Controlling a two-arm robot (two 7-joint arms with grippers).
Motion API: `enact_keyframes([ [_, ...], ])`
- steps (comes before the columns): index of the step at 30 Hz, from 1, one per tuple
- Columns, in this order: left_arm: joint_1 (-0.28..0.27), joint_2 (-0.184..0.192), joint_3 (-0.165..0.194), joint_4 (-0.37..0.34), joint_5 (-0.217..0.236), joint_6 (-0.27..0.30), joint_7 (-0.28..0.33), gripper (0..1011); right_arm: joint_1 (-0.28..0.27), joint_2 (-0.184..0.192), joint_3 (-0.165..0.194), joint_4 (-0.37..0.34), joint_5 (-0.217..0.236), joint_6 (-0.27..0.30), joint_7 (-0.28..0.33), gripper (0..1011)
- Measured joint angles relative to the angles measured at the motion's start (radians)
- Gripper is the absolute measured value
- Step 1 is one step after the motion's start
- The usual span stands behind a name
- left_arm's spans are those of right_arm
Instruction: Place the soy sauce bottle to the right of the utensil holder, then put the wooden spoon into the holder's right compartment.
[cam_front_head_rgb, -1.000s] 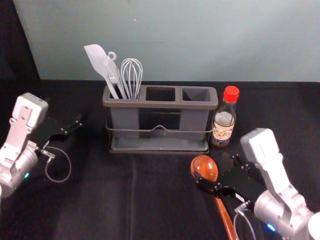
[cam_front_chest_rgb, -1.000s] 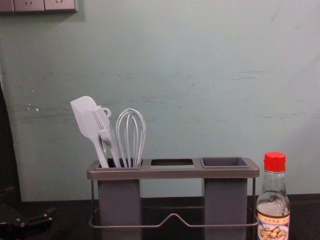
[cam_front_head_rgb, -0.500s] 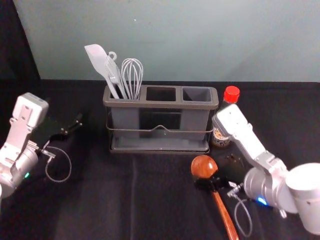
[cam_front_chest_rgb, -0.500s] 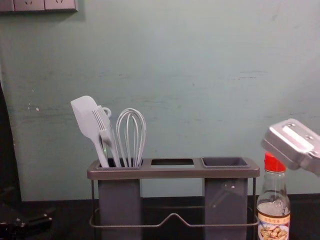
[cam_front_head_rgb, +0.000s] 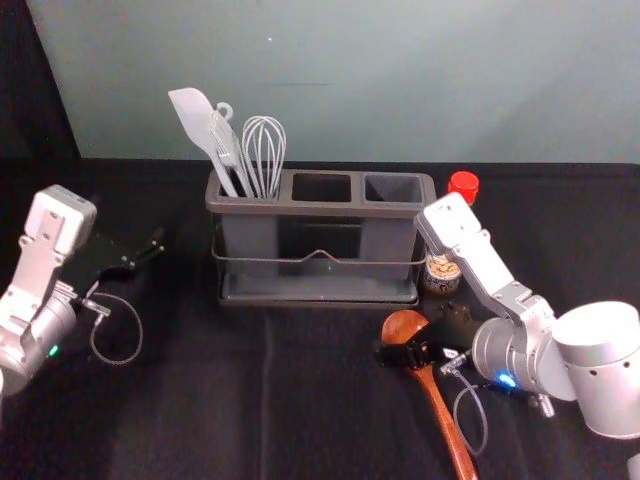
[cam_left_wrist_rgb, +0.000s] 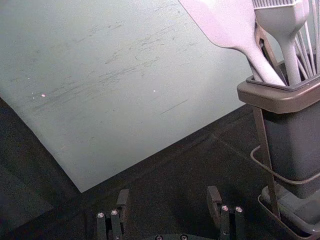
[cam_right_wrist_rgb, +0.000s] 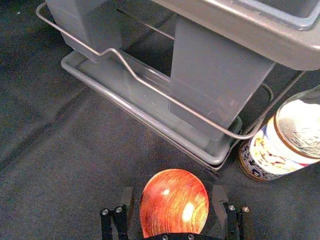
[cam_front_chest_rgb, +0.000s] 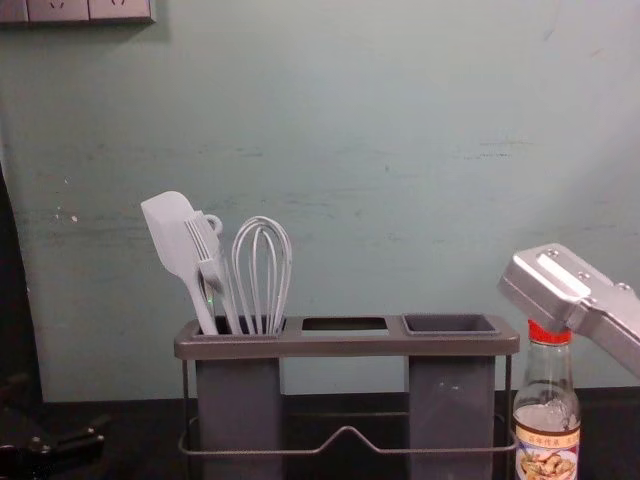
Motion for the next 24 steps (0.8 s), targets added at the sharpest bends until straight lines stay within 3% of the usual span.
enact_keyframes([
  [24, 0.0, 0.0, 0.0, 0.0, 0.0, 0.0, 0.0, 1000, 0.014, -0.055, 0.013, 0.053, -0.051, 0.0, 0.019, 1000],
])
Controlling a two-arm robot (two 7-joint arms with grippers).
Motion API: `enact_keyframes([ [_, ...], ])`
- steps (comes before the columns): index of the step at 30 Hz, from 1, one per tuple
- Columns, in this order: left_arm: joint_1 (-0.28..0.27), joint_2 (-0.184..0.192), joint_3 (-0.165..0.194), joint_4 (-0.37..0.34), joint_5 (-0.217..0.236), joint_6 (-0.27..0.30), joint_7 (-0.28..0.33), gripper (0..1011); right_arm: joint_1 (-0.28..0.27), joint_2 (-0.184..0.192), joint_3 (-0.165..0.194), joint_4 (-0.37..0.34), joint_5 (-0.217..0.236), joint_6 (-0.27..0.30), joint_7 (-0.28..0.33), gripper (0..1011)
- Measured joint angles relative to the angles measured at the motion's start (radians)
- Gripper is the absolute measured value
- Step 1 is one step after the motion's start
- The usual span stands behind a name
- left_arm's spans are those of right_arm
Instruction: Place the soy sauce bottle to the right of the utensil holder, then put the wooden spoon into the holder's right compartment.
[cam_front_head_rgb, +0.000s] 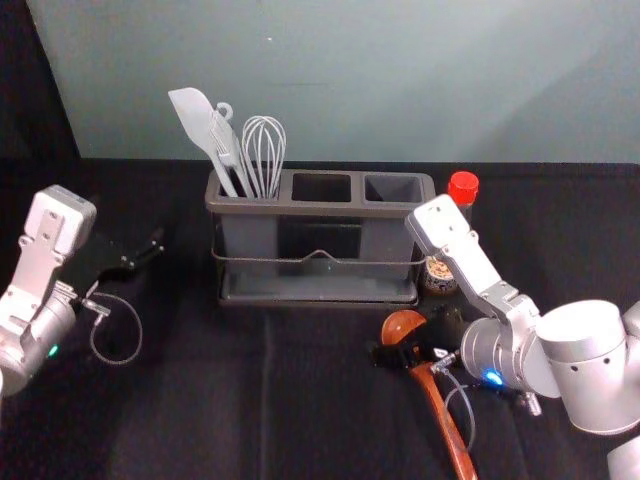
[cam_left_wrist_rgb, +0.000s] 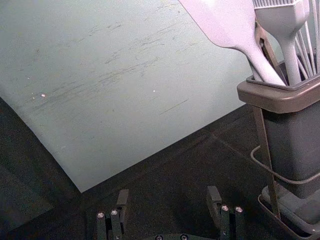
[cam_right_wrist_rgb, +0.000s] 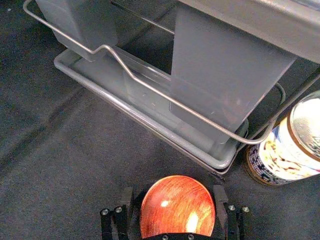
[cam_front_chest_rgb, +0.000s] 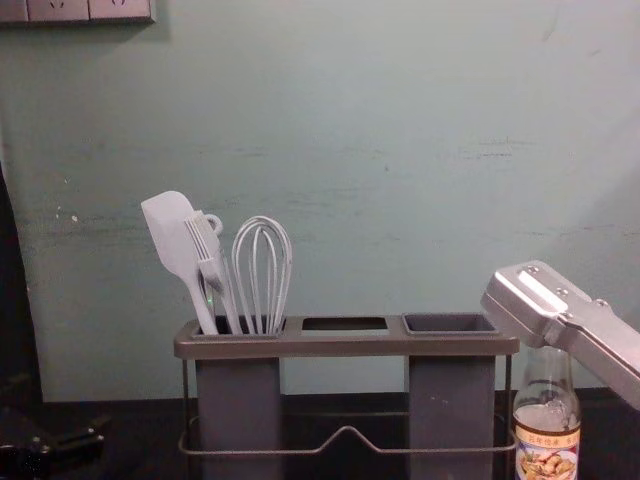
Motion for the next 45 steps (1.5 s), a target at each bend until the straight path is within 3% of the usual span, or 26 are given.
enact_keyframes([
  [24, 0.0, 0.0, 0.0, 0.0, 0.0, 0.0, 0.0, 1000, -0.004, -0.008, 0.029, 0.02, -0.019, -0.03, 0.029, 996],
  [32, 0.0, 0.0, 0.0, 0.0, 0.0, 0.0, 0.0, 1000, -0.01, -0.009, 0.031, 0.016, -0.022, -0.029, 0.029, 842],
  [38, 0.0, 0.0, 0.0, 0.0, 0.0, 0.0, 0.0, 1000, -0.031, -0.002, 0.038, -0.016, -0.023, -0.025, 0.03, 841],
  [45, 0.0, 0.0, 0.0, 0.0, 0.0, 0.0, 0.0, 1000, -0.087, 0.024, 0.051, -0.109, -0.01, -0.027, 0.047, 841],
])
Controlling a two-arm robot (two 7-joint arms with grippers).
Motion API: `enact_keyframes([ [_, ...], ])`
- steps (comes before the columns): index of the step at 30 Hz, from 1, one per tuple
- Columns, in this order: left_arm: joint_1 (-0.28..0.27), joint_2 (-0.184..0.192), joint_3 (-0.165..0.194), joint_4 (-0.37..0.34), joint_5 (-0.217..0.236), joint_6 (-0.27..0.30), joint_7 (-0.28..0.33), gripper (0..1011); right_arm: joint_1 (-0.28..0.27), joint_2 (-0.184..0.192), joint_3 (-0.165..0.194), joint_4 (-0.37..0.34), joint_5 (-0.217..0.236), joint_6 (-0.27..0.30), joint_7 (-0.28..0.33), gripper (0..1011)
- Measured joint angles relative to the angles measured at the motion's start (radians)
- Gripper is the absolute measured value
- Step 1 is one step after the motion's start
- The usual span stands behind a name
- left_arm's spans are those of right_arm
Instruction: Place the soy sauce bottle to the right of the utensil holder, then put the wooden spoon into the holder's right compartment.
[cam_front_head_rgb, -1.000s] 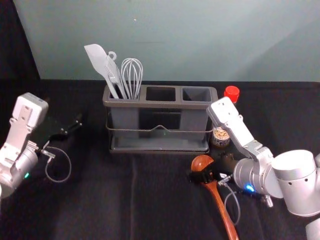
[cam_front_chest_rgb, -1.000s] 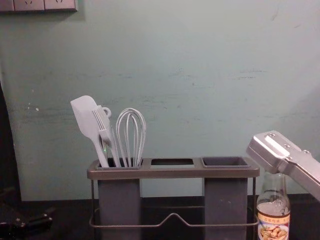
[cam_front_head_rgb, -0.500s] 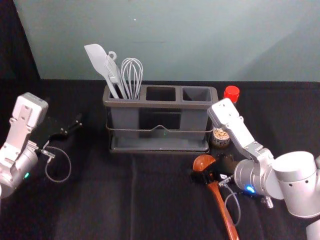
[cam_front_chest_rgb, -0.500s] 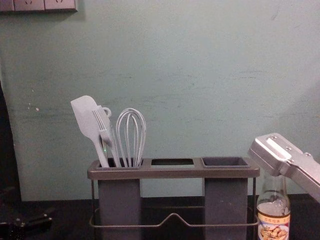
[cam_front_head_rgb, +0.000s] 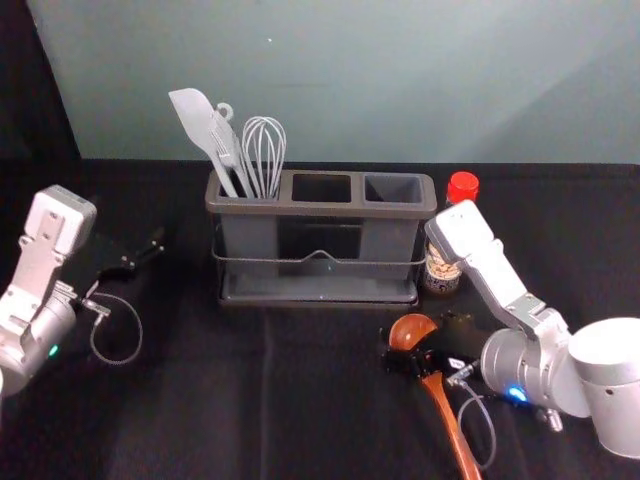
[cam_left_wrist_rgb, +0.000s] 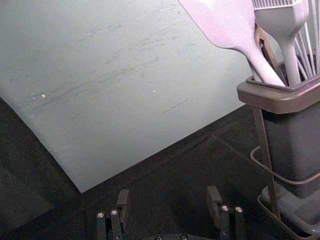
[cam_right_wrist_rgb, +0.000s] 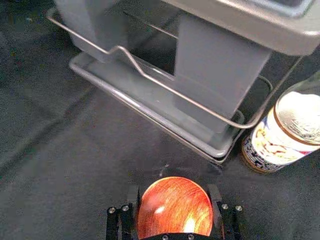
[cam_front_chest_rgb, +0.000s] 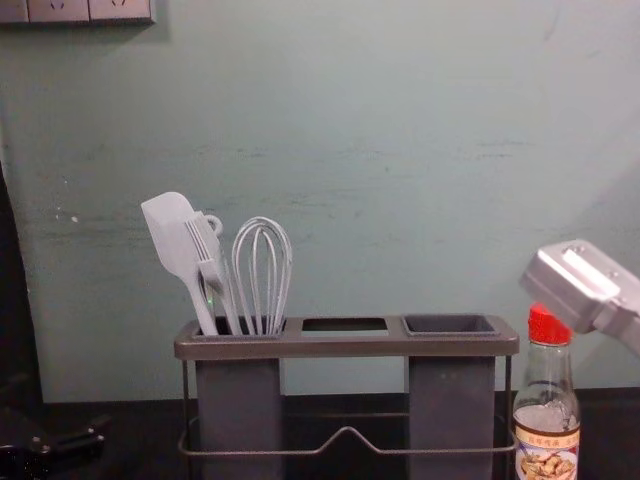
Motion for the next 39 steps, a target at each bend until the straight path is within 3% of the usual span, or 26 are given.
enact_keyframes([
  [7, 0.0, 0.0, 0.0, 0.0, 0.0, 0.0, 0.0, 1000, -0.045, 0.022, 0.019, -0.077, 0.033, -0.023, 0.013, 841],
  [16, 0.0, 0.0, 0.0, 0.0, 0.0, 0.0, 0.0, 1000, -0.112, 0.03, 0.066, -0.171, 0.089, -0.103, 0.005, 841],
  [29, 0.0, 0.0, 0.0, 0.0, 0.0, 0.0, 0.0, 1000, -0.207, 0.054, 0.12, -0.287, 0.129, -0.297, -0.049, 841],
  [39, 0.0, 0.0, 0.0, 0.0, 0.0, 0.0, 0.0, 1000, -0.22, 0.079, 0.13, -0.322, 0.144, -0.387, -0.073, 841],
])
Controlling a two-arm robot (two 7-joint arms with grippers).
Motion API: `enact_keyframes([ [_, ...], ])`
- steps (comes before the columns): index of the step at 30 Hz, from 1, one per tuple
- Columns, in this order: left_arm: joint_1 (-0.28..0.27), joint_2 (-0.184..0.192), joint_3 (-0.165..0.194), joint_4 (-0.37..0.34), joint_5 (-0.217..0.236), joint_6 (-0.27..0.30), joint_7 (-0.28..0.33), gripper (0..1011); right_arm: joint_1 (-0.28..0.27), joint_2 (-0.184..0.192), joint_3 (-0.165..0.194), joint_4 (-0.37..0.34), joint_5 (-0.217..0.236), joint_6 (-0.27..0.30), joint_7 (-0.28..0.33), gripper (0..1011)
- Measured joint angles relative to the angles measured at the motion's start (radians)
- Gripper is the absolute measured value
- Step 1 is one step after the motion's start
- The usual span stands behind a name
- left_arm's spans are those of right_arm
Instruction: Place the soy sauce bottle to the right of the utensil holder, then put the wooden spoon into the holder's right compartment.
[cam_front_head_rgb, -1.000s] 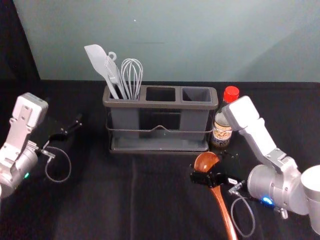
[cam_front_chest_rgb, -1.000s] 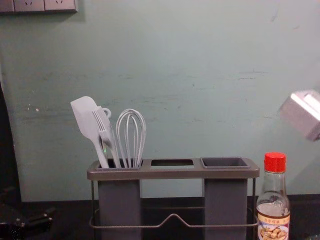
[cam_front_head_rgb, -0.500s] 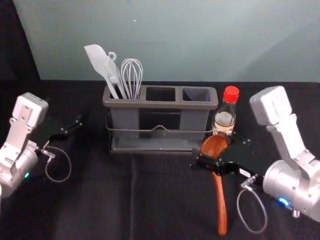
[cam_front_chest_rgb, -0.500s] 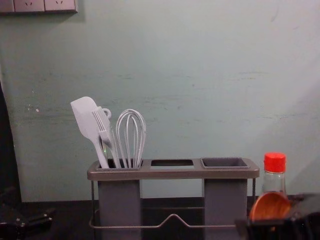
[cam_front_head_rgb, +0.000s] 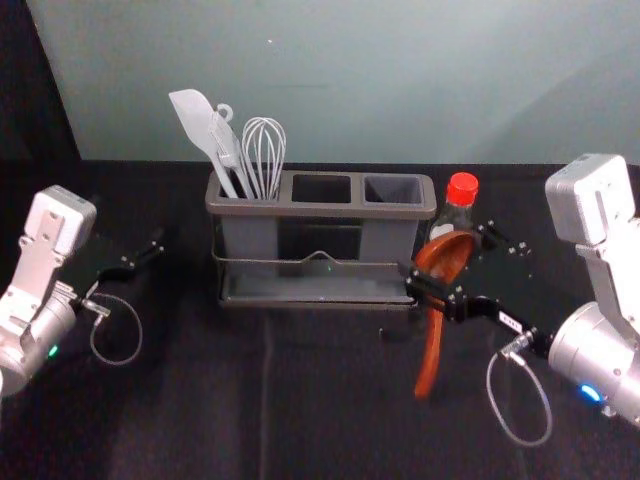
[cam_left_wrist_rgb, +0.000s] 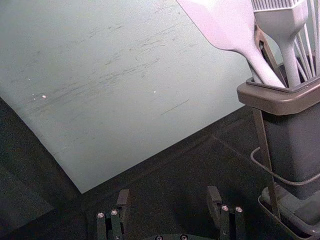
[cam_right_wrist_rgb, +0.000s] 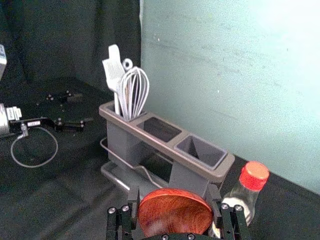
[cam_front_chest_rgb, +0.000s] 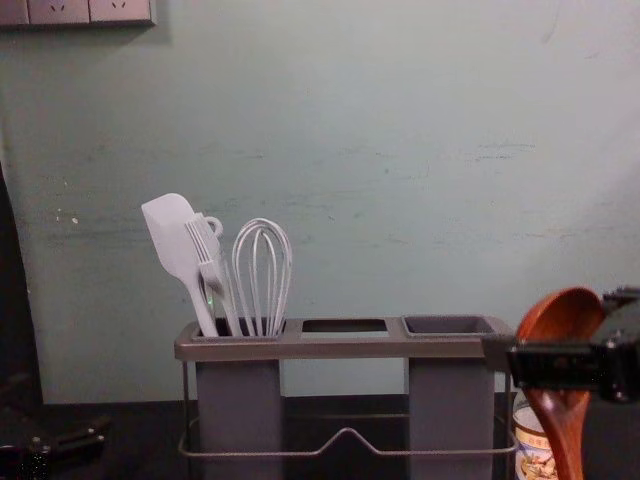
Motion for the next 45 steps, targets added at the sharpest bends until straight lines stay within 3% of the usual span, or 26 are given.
enact_keyframes([
  [10, 0.0, 0.0, 0.0, 0.0, 0.0, 0.0, 0.0, 1000, 0.055, 0.028, -0.018, -0.029, 0.0, 0.029, -0.014, 841],
  [21, 0.0, 0.0, 0.0, 0.0, 0.0, 0.0, 0.0, 1000, 0.205, 0.058, -0.06, -0.046, 0.001, 0.131, -0.009, 841],
  [37, 0.0, 0.0, 0.0, 0.0, 0.0, 0.0, 0.0, 1000, 0.405, 0.039, -0.096, -0.063, 0.024, 0.242, -0.015, 841],
  [45, 0.0, 0.0, 0.0, 0.0, 0.0, 0.0, 0.0, 1000, 0.481, 0.017, -0.099, -0.014, 0.022, 0.265, -0.022, 841],
])
